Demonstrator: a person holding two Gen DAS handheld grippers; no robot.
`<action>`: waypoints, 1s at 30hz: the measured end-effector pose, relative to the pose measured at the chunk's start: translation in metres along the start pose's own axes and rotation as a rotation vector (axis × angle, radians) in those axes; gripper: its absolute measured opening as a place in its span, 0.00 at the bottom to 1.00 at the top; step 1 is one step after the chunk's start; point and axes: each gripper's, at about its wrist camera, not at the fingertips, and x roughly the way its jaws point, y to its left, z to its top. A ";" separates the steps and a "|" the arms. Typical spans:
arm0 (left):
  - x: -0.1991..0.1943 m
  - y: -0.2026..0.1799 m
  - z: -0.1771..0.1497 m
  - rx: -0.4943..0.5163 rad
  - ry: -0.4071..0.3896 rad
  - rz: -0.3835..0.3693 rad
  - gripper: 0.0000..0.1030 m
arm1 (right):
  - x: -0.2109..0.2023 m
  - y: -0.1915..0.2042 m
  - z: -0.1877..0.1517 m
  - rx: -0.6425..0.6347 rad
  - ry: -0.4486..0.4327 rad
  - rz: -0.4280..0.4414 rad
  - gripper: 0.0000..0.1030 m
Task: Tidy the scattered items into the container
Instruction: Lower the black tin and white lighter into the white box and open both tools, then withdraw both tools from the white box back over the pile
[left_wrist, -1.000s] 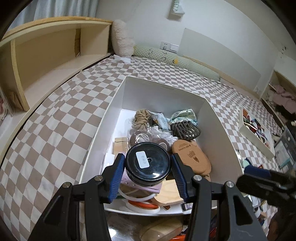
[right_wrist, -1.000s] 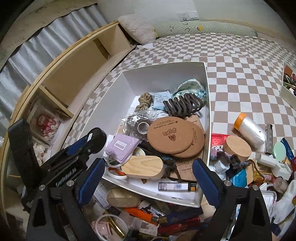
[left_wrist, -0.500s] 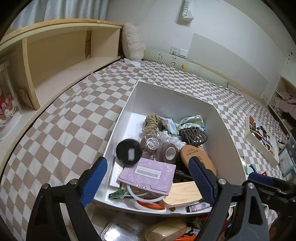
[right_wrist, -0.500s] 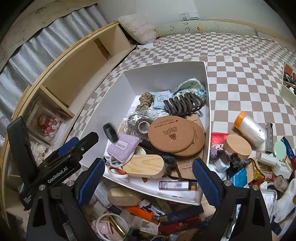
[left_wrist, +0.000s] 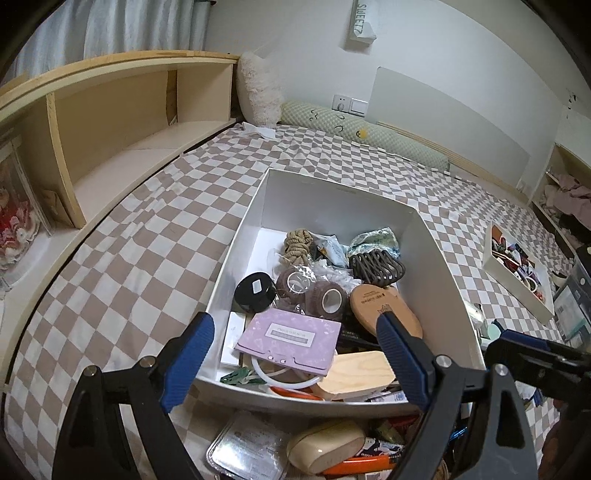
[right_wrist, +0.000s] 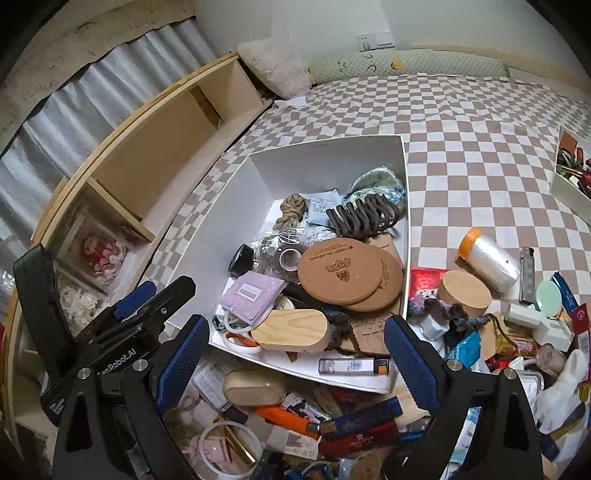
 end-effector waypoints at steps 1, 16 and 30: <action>-0.002 -0.001 0.000 0.004 0.001 0.002 0.87 | -0.002 0.000 -0.001 0.000 -0.003 0.000 0.93; -0.037 -0.017 -0.012 0.031 -0.002 0.024 0.99 | -0.050 -0.003 -0.012 -0.030 -0.079 -0.037 1.00; -0.075 -0.035 -0.025 0.040 -0.016 0.029 0.99 | -0.082 -0.006 -0.033 -0.071 -0.133 -0.104 1.00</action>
